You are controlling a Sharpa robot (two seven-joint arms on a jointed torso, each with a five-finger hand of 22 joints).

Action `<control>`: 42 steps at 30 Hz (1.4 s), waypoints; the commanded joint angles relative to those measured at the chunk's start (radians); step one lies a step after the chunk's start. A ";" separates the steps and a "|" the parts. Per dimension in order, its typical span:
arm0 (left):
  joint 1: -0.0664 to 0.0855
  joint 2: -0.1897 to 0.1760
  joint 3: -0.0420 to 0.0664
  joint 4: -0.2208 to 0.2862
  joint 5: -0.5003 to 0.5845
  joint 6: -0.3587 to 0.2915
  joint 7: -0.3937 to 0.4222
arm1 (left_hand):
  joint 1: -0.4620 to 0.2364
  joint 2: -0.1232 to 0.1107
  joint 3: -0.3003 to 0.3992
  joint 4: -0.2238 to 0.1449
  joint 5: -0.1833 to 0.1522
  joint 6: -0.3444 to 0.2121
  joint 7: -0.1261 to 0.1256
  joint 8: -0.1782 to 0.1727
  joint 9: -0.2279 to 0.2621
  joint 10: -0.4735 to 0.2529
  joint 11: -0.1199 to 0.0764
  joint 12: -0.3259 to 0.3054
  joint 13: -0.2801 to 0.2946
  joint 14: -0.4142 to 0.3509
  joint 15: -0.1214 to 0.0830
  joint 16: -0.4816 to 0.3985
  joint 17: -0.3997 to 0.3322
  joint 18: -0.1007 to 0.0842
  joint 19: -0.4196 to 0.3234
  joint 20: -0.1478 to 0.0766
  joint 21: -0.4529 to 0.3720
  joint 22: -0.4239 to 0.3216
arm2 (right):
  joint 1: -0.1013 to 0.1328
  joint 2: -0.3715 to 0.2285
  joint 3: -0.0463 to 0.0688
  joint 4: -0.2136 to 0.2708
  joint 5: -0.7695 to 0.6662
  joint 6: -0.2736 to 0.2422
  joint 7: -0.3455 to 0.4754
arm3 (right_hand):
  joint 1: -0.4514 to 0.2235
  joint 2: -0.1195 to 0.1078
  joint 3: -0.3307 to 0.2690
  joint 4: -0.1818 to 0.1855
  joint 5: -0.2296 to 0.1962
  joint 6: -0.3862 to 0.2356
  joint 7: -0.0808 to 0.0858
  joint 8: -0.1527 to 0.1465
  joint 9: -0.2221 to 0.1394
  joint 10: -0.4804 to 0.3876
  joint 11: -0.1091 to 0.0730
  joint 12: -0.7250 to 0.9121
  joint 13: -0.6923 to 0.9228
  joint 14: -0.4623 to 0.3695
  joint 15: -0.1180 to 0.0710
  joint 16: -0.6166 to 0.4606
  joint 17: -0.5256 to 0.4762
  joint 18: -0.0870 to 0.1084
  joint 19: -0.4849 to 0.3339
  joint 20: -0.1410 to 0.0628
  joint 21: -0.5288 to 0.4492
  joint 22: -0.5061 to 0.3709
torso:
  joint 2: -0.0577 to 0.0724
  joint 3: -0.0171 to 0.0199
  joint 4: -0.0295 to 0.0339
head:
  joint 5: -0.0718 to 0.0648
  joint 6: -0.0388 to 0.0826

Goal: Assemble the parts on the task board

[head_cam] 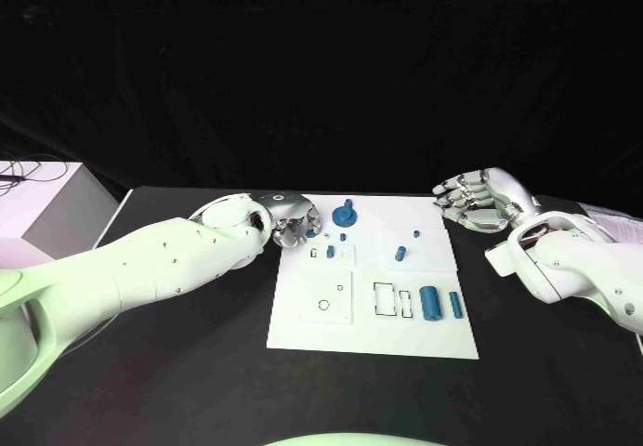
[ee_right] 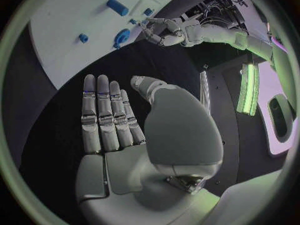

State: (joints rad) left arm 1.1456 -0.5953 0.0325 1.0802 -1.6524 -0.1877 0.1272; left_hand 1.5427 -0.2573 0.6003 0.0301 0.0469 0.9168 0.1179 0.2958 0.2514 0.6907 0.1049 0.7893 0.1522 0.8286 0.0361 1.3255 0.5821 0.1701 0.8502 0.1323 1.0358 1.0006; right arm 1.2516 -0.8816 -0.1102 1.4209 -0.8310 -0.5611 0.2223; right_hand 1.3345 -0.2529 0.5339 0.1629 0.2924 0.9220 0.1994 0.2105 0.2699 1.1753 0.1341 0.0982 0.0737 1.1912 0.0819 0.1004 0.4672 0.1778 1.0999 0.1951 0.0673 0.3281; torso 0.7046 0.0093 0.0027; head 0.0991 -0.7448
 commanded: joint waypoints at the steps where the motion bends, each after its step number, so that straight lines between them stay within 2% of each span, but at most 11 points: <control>1: 0.002 0.004 0.000 -0.002 -0.009 0.012 -0.020 | -0.013 0.002 0.000 -0.008 0.002 -0.008 0.004 -0.008 -0.002 -0.014 0.001 0.006 0.001 -0.010 -0.002 0.006 -0.002 0.013 -0.006 0.002 0.002 0.001 | 0.000 0.000 0.000 0.002 -0.003 0.012 0.013 | -0.005 -0.001 -0.002 0.000 0.007 0.001 0.010 -0.007 -0.002 -0.001 0.006 -0.005 -0.002 0.001 0.006 -0.004 -0.003 0.005 -0.006 0.000 -0.003 -0.005 | 0.000 0.0007 -0.0006 | 0.001 0.000; 8: 0.002 0.013 0.000 -0.011 -0.010 0.009 -0.029 | -0.022 0.006 -0.001 -0.009 0.002 -0.017 0.003 -0.017 -0.006 -0.026 0.002 0.011 0.002 -0.016 0.000 0.010 -0.005 0.013 -0.006 0.004 0.001 -0.001 | 0.001 -0.001 0.001 0.004 -0.003 0.012 0.012 | -0.005 -0.001 -0.002 0.000 0.007 0.001 0.010 -0.007 -0.002 -0.001 0.006 -0.005 -0.002 0.001 0.006 -0.004 -0.003 0.005 -0.006 0.000 -0.003 -0.005 | 0.001 0.0015 -0.0017 | 0.000 0.000; 17: 0.002 0.025 0.000 -0.025 -0.010 0.011 -0.033 | -0.027 0.026 0.009 -0.009 0.002 -0.009 0.005 -0.020 -0.007 -0.008 -0.009 0.018 0.000 -0.019 -0.007 0.018 -0.009 0.015 -0.002 0.002 0.000 -0.002 | 0.003 -0.002 0.001 0.005 -0.003 0.012 0.012 | -0.005 -0.001 -0.002 0.000 0.007 0.001 0.010 -0.007 -0.002 -0.001 0.006 -0.005 -0.002 0.001 0.006 -0.004 -0.003 0.005 -0.006 0.000 -0.003 -0.005 | 0.001 0.0017 -0.0020 | -0.002 -0.001; 28: 0.002 0.028 0.000 -0.027 -0.009 0.014 -0.028 | -0.053 0.056 0.035 -0.007 0.002 0.058 0.008 -0.011 0.005 0.144 -0.018 -0.072 -0.060 0.002 -0.013 0.034 -0.032 0.014 0.010 -0.007 0.006 0.000 | 0.005 -0.003 0.001 0.007 -0.003 0.012 0.011 | -0.005 -0.001 -0.002 0.000 0.007 0.001 0.010 -0.007 -0.002 -0.001 0.006 -0.005 -0.002 0.001 0.006 -0.004 -0.003 0.005 -0.006 0.000 -0.003 -0.005 | 0.000 0.0008 0.0000 | -0.005 -0.003; 33: 0.002 0.028 0.000 -0.027 -0.004 0.000 -0.017 | -0.068 0.085 0.028 0.006 0.001 0.085 0.013 -0.005 0.013 0.205 -0.019 -0.117 -0.080 0.016 -0.006 0.037 -0.042 0.011 0.025 -0.002 0.008 0.002 | 0.005 -0.004 0.001 0.008 -0.003 0.012 0.012 | -0.005 -0.001 -0.002 0.000 0.007 0.001 0.010 -0.007 -0.002 -0.001 0.006 -0.005 -0.002 0.001 0.006 -0.004 -0.003 0.005 -0.006 0.000 -0.003 -0.005 | 0.000 0.0004 0.0005 | -0.005 -0.003; 37: 0.002 0.027 0.000 -0.025 0.006 -0.019 -0.007 | -0.078 0.101 0.023 0.017 0.001 0.096 0.017 -0.002 0.018 0.225 -0.019 -0.130 -0.083 0.024 -0.004 0.038 -0.046 0.009 0.034 0.000 0.009 0.004 | 0.005 -0.003 0.001 0.008 -0.003 0.012 0.012 | -0.005 -0.001 -0.002 0.000 0.007 0.001 0.010 -0.007 -0.002 -0.001 0.006 -0.005 -0.002 0.001 0.006 -0.004 -0.003 0.005 -0.006 0.000 -0.003 -0.005 | -0.001 0.0003 0.0004 | -0.004 0.000; 42: 0.002 0.027 0.000 -0.023 0.020 -0.033 0.002 | -0.084 0.104 0.016 0.024 0.002 0.099 0.022 -0.002 0.021 0.238 -0.015 -0.143 -0.085 0.030 -0.001 0.038 -0.049 0.007 0.044 0.003 0.010 0.006 | 0.005 -0.003 0.001 0.008 -0.003 0.012 0.012 | -0.005 -0.001 -0.002 0.000 0.007 0.001 0.010 -0.007 -0.002 -0.001 0.006 -0.005 -0.002 0.001 0.006 -0.004 -0.003 0.005 -0.006 0.000 -0.003 -0.005 | -0.001 0.0002 0.0006 | -0.003 0.002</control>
State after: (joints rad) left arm 1.1469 -0.5699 0.0322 1.0543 -1.6497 -0.1984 0.1084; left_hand 1.4591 -0.1594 0.6177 0.0490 0.0469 1.0120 0.1379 0.2903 0.2707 0.9229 0.0899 0.6492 0.0691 0.8526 0.0342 1.3585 0.5337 0.1701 0.8867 0.1360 1.0420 1.0055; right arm 1.2565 -0.8850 -0.1099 1.4269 -0.8309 -0.5609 0.2223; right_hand 1.3345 -0.2529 0.5339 0.1629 0.2925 0.9264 0.2025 0.2065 0.2690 1.1754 0.1341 0.0982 0.0724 1.1912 0.0819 0.1004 0.4656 0.1779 1.0999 0.1951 0.0673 0.3243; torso 0.7038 0.0095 0.0032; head 0.0953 -0.7440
